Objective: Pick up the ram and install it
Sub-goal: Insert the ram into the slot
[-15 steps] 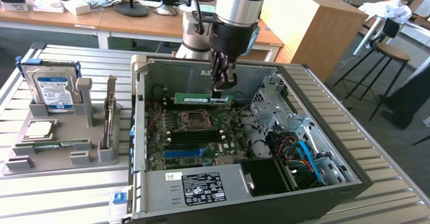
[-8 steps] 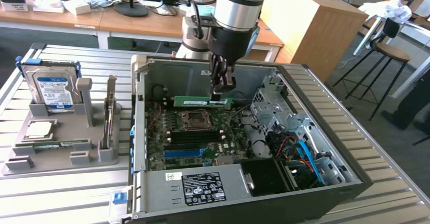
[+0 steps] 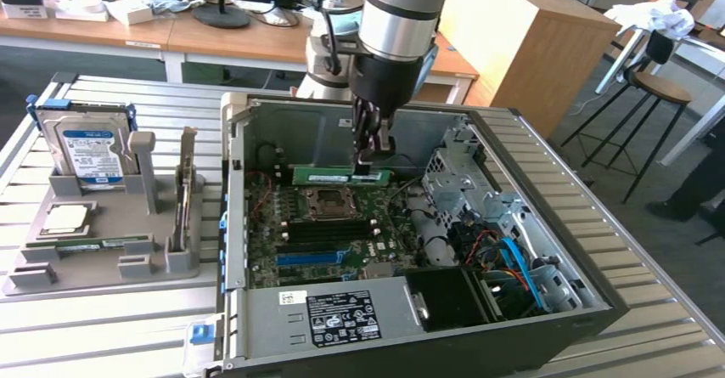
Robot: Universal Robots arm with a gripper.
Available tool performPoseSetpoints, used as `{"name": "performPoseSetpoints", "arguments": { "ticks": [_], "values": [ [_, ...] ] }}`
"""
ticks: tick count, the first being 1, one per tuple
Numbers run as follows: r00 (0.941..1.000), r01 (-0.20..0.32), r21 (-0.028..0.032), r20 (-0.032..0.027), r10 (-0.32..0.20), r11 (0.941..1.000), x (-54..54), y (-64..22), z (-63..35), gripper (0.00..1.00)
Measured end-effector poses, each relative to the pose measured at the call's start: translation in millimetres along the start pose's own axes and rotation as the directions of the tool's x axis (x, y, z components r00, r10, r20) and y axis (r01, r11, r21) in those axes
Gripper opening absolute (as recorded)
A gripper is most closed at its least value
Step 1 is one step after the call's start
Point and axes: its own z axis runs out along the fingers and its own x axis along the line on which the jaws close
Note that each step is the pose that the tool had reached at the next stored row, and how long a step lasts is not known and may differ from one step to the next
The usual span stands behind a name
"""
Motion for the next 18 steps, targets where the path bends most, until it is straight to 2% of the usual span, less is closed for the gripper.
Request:
{"name": "performPoseSetpoints", "arguments": {
  "ticks": [18],
  "values": [
    [1.0,0.0,0.0,-0.0001,0.0,1.0,0.0,0.4,14.9,0.11]
  ]
}}
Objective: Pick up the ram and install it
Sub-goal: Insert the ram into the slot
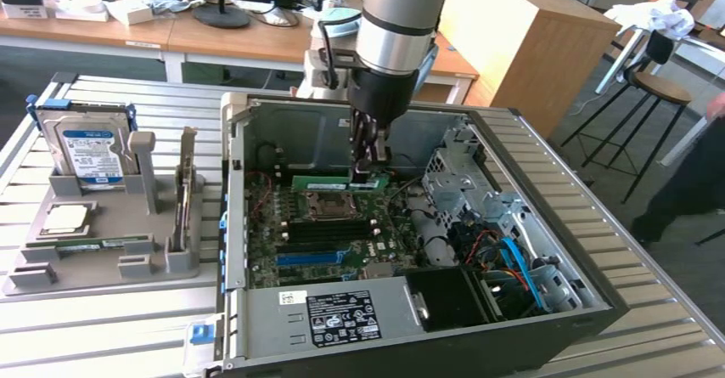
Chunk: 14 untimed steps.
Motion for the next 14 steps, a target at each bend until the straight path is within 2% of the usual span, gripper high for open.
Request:
{"name": "performPoseSetpoints", "arguments": {
  "ticks": [14],
  "values": [
    [1.0,0.0,-0.0001,-0.0002,0.0,1.0,0.0,0.2,9.2,0.11]
  ]
}}
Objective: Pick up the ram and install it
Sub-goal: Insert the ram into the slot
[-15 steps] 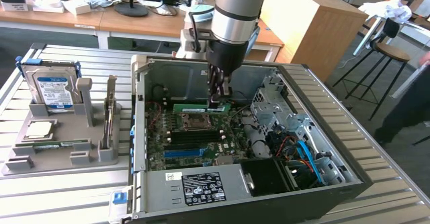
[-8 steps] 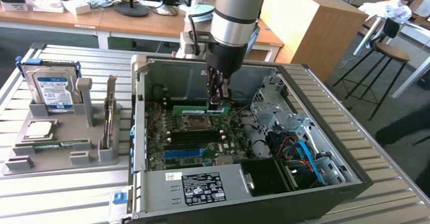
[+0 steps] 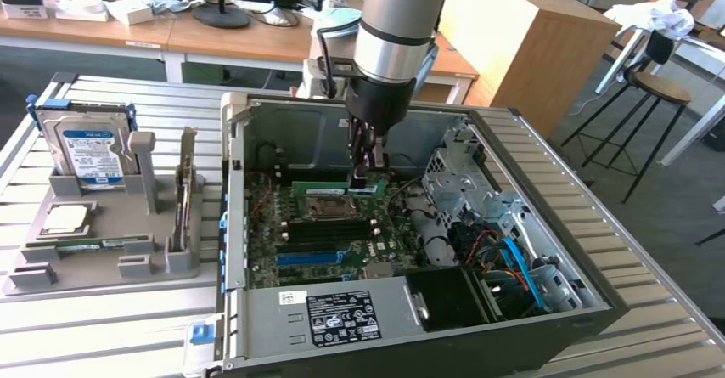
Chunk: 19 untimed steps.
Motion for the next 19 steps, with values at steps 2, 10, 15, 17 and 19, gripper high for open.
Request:
{"name": "performPoseSetpoints", "arguments": {
  "ticks": [2,10,15,17,19],
  "values": [
    [1.0,0.0,0.0,0.0001,0.0,1.0,0.0,0.0,0.0,0.11],
    [1.0,0.006,0.0001,0.0003,-0.006,1.0,-0.1,-4.2,0.4,0.11],
    [1.0,0.006,0.0001,0.0003,-0.006,1.0,-0.2,-4.6,0.5,0.11],
    [1.0,0.007,0.0002,0.0006,-0.007,1.0,-0.3,-4.6,1.2,0.11],
    [1.0,0.007,0.0001,0.0004,-0.007,1.0,-0.2,-4.6,2.7,0.11]
  ]
}}
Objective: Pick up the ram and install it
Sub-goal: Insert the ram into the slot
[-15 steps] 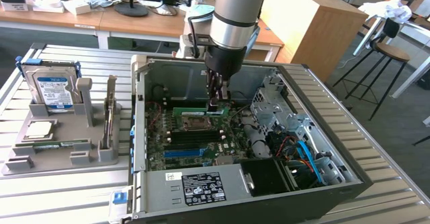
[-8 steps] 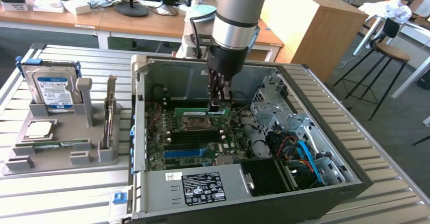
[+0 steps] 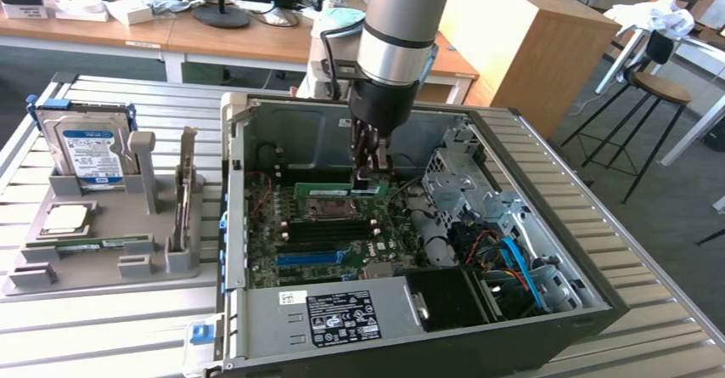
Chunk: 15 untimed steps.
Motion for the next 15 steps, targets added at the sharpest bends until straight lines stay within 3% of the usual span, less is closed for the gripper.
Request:
{"name": "performPoseSetpoints", "arguments": {
  "ticks": [12,15],
  "values": [
    [1.0,0.0,0.0,-0.0001,0.0,1.0,0.0,0.3,13.4,0.11],
    [1.0,0.0,0.0,0.0,0.0,1.0,0.0,0.6,24.5,0.11]
  ]
}}
